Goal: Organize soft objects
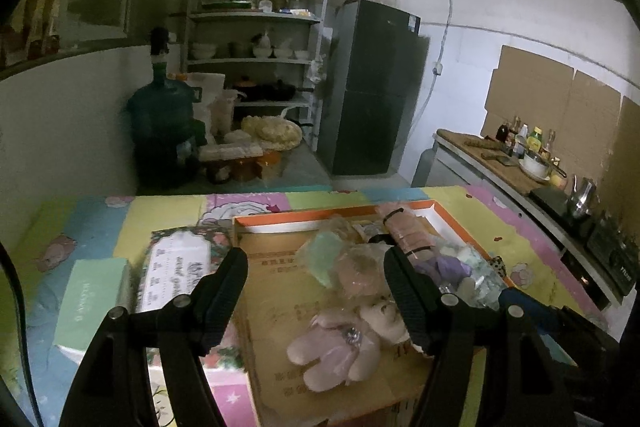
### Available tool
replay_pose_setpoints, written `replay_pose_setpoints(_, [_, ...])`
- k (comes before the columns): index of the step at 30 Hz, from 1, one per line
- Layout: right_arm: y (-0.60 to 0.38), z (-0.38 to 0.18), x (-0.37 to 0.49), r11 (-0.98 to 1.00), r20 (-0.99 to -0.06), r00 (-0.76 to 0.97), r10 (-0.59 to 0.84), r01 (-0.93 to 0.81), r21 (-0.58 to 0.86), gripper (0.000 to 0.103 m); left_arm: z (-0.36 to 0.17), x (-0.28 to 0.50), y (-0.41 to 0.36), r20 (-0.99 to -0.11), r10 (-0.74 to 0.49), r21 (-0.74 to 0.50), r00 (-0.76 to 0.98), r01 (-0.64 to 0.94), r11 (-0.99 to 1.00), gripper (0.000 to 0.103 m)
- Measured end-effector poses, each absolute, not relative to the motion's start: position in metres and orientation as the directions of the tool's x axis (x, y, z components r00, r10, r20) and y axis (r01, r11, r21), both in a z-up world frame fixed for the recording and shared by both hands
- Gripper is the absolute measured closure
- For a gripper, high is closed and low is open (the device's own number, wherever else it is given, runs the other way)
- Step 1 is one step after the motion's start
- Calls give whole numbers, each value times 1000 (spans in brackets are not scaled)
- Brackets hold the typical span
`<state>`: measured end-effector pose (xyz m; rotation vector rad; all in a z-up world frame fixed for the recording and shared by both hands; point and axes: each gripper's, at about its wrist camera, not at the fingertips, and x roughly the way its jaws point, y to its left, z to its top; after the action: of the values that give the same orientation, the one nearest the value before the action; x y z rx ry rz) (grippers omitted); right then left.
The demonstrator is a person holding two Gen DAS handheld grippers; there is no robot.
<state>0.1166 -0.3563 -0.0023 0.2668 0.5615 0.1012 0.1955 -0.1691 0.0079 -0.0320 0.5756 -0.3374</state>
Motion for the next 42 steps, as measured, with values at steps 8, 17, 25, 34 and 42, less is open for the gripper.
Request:
replay_pose_setpoints(8, [-342, 5, 106, 973, -505, 854, 125, -5, 232, 41, 17, 173, -152, -506, -303, -117, 808, 284, 952, 33])
replay_pose_setpoints(17, [-327, 18, 84, 985, -452, 887, 93, -16, 171, 36, 20, 151, -131, -496, -246, -97, 833, 228, 969, 33])
replay_pose_setpoints(25, [-312, 24, 68, 990, -428, 902, 52, 8, 138, 29, 24, 127, -116, -474, -193, -69, 859, 182, 981, 33])
replay_pose_setpoints(34, [-296, 28, 53, 990, -415, 910, 30, 30, 137, 29, 26, 102, -96, -474, -151, -75, 868, 131, 989, 33])
replay_pose_setpoints(42, [-270, 30, 37, 995, -398, 917, 32, 10, 104, 29, 24, 78, -81, -472, -119, -69, 873, 98, 993, 33])
